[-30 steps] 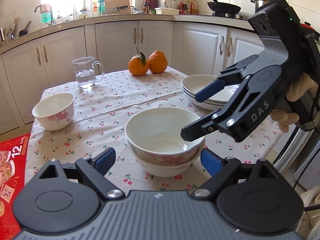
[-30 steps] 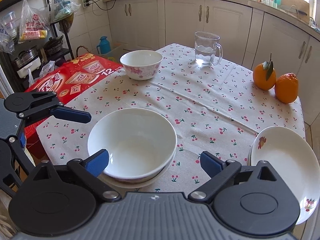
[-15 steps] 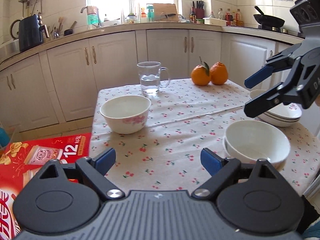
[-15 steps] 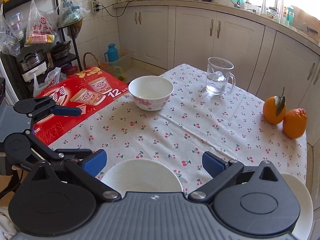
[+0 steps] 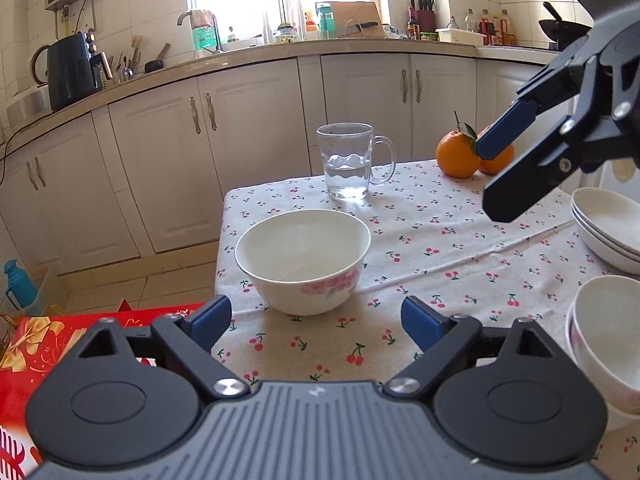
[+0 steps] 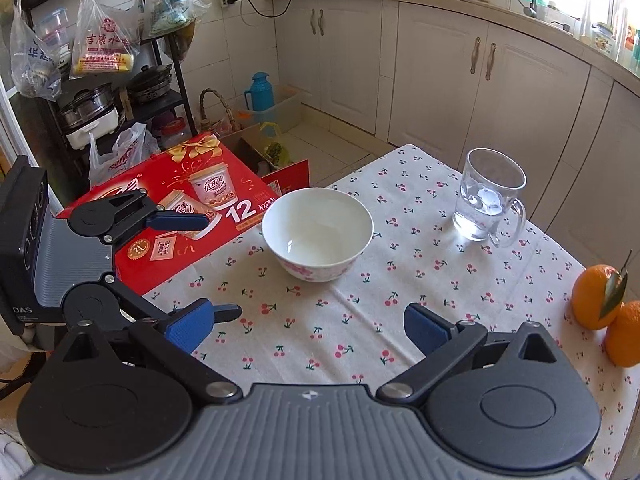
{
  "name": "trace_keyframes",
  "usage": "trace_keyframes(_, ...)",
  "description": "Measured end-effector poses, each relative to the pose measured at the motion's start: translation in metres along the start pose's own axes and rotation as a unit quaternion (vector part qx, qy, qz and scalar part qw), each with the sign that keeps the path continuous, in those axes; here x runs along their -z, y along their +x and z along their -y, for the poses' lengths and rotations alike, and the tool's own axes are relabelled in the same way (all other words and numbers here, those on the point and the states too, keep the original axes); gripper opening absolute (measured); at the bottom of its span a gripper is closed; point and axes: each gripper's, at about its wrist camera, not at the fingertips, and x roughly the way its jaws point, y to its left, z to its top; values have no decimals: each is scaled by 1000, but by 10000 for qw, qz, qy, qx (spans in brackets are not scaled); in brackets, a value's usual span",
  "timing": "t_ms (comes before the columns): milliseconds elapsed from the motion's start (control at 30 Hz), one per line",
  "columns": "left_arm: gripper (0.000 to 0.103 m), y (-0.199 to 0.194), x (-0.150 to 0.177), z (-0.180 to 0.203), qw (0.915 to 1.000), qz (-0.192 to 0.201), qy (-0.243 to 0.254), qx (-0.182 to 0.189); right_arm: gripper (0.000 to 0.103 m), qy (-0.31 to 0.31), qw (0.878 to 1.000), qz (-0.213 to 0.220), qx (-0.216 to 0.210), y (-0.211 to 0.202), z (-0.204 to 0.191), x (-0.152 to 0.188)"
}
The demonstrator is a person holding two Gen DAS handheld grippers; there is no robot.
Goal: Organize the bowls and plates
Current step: 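Move the right tool to the second pink-patterned bowl and grasp its rim, then lift the second bowl with the right tool and carry it to the bowls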
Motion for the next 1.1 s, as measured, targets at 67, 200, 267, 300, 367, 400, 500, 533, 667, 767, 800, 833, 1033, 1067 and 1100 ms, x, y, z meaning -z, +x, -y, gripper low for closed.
trace_keyframes(67, 92, 9, -1, -2, 10000, -15, -71, 14, 102, 23, 9999, -57, -104, 12, 7, -10)
trace_keyframes(200, 92, 26, -1, -6, 9998, -74, -207, -6, 101, 33, 9993, -166, -320, 37, 21, -26)
trace_keyframes(267, 92, 34, 1, -8, 9995, -109, -281, -25, 101, 10, 9990, -215, -385, 50, 26, -32)
trace_keyframes(300, 92, 38, 1, -9, 9994, -130, -314, -38, 100, 2, 9988, -242, -431, 57, 29, -36)
trace_keyframes(367, 92, 45, 2, -11, 9992, -155, -369, -46, 99, 14, 9982, -299, -511, 73, 34, -42)
trace_keyframes(400, 92, 48, 2, -12, 9991, -164, -390, -37, 97, 37, 9979, -336, -549, 80, 37, -44)
trace_keyframes(500, 91, 54, 2, -13, 9991, -160, -402, -14, 92, 96, 9970, -428, -639, 101, 45, -50)
trace_keyframes(533, 91, 56, 1, -12, 9991, -155, -402, -10, 91, 108, 9968, -447, -647, 107, 47, -52)
trace_keyframes(667, 91, 61, -2, -12, 9990, -102, -425, 19, 86, 225, 9955, -492, -774, 128, 56, -56)
trace_keyframes(767, 90, 66, -4, -12, 9990, -105, -433, 36, 82, 283, 9948, -477, -855, 138, 60, -58)
trace_keyframes(800, 90, 67, -3, -12, 9990, -116, -435, 42, 81, 299, 9946, -466, -878, 140, 61, -59)
trace_keyframes(833, 90, 67, -3, -11, 9990, -125, -431, 43, 80, 312, 9945, -458, -887, 142, 61, -59)
trace_keyframes(1033, 89, 69, -3, -13, 9990, -113, -423, 46, 70, 322, 9937, -445, -975, 151, 62, -61)
trace_keyframes(1067, 89, 68, -3, -13, 9990, -115, -419, 55, 69, 313, 9937, -439, -981, 151, 62, -61)
trace_keyframes(1100, 89, 69, -4, -13, 9990, -118, -421, 57, 68, 321, 9936, -427, -994, 152, 62, -61)
